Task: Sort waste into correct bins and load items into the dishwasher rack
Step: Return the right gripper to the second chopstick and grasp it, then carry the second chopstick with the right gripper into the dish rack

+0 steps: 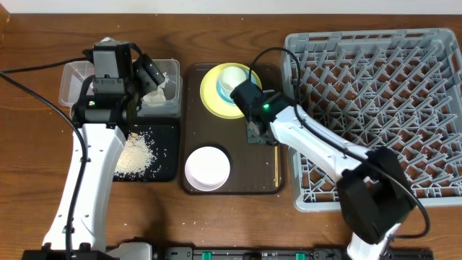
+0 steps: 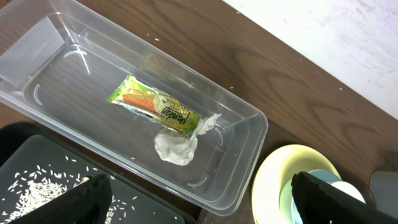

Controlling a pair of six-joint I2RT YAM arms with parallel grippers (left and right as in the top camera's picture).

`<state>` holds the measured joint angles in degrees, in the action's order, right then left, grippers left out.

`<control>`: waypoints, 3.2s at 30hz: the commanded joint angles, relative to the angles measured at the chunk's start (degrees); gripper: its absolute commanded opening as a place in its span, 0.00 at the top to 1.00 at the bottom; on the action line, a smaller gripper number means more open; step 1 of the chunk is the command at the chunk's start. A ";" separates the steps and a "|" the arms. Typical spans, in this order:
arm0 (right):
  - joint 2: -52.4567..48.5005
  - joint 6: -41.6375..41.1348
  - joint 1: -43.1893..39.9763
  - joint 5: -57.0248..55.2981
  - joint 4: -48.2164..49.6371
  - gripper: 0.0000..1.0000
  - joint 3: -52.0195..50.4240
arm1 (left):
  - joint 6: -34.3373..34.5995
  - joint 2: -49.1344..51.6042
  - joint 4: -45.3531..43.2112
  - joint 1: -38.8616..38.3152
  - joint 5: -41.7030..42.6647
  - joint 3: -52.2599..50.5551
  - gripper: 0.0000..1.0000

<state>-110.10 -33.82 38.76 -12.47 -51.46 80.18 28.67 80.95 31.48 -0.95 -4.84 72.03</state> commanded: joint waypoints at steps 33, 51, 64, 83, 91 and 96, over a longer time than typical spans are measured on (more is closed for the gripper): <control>-7.23 -8.70 -3.26 1.70 -2.23 0.85 -0.44 | -0.15 0.31 -0.04 0.28 -0.31 0.85 0.05; -7.23 1.77 -2.25 6.08 2.47 0.91 -2.14 | -0.15 0.31 -0.04 0.28 -0.28 0.85 0.05; -3.50 7.39 -2.62 7.39 -0.52 0.99 3.15 | -0.15 0.31 -0.04 0.28 -0.28 0.85 0.05; 10.62 25.42 -21.42 6.84 -13.55 0.99 12.09 | -0.15 0.31 -0.04 0.28 -0.31 0.85 0.05; 8.72 26.67 -26.60 6.71 -11.08 0.99 7.41 | -0.15 0.31 -0.04 0.28 -0.31 0.85 0.05; 8.72 26.91 -28.44 6.73 -6.67 0.99 2.75 | -0.15 0.31 -0.04 0.28 -0.28 0.85 0.05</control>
<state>-101.10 -8.19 11.38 -5.39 -59.27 85.01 28.64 80.95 31.48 -0.95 -4.84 72.03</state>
